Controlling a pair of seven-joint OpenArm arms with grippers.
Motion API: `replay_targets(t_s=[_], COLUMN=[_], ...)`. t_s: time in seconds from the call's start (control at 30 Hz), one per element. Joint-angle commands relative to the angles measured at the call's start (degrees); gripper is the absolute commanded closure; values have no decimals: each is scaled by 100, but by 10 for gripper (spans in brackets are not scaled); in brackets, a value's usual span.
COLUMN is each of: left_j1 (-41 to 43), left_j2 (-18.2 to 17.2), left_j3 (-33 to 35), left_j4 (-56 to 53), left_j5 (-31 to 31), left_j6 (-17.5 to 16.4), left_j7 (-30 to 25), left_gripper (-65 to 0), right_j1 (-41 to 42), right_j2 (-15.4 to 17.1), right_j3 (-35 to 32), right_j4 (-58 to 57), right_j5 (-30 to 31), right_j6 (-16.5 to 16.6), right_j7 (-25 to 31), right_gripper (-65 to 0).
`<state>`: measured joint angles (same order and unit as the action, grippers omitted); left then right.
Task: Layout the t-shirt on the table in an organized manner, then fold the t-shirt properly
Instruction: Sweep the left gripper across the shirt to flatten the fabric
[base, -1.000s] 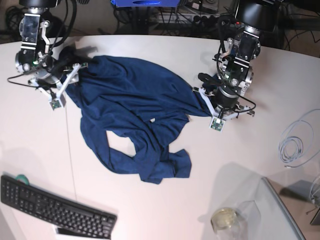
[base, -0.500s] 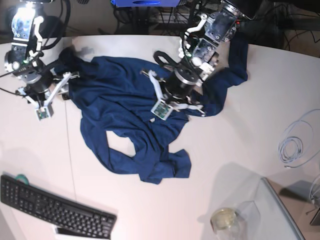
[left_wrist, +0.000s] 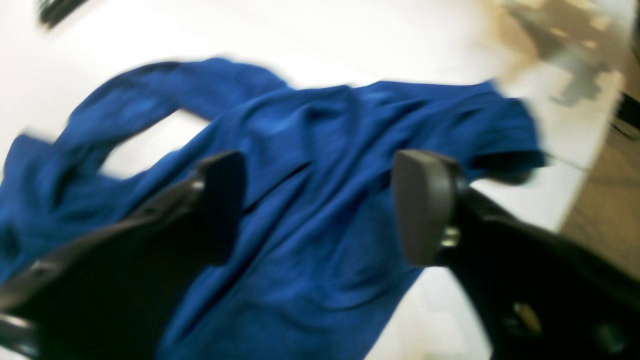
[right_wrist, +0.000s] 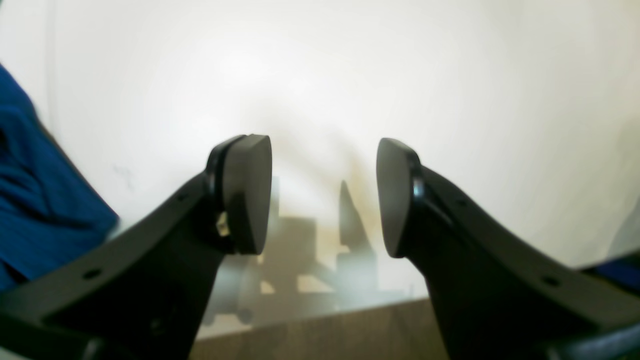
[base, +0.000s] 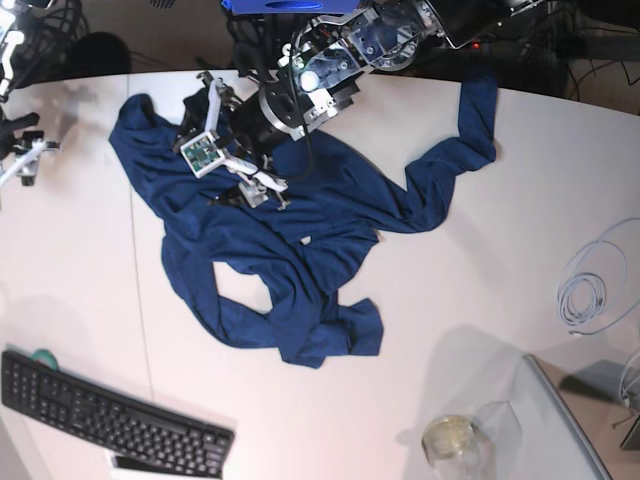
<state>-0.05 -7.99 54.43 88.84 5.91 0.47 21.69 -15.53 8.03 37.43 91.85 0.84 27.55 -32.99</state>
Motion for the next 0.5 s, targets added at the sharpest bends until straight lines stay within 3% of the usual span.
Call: replay_targets(t_s=[0.0, 0.1, 0.17, 0.23, 0.27, 0.37, 0.47], left_j1=[-148, -307, -307, -210, -52, 458, 1056], left_j2=[3, 3, 3, -120, -217, -568, -779], left_j3=[135, 310, 249, -138, -393, -1448, -2793], left_j4=[96, 105, 149, 158, 158, 158, 158], left_j5=[20, 20, 11, 11, 11, 11, 11], left_j6=[54, 54, 54, 54, 54, 54, 54], left_j7=[-99, 279, 429, 455, 446, 411, 411], left_gripper=[-489, -451, -413, -364, -332, -214, -7], right_j1=[-8, -131, -201, -201, -201, -245, -342], right_j2=[89, 80, 1, -280, -438, -922, -1107], right_j3=[59, 42, 24, 24, 15, -29, -451], right_j4=[85, 85, 146, 261, 401, 815, 1052], right_j5=[43, 52, 52, 43, 26, 17, 17], right_j6=[1, 106, 599, 1188, 1245, 1245, 1245], right_j7=[95, 95, 95, 95, 95, 95, 104], right_gripper=[-315, -315, -315, -312, -312, -312, -312])
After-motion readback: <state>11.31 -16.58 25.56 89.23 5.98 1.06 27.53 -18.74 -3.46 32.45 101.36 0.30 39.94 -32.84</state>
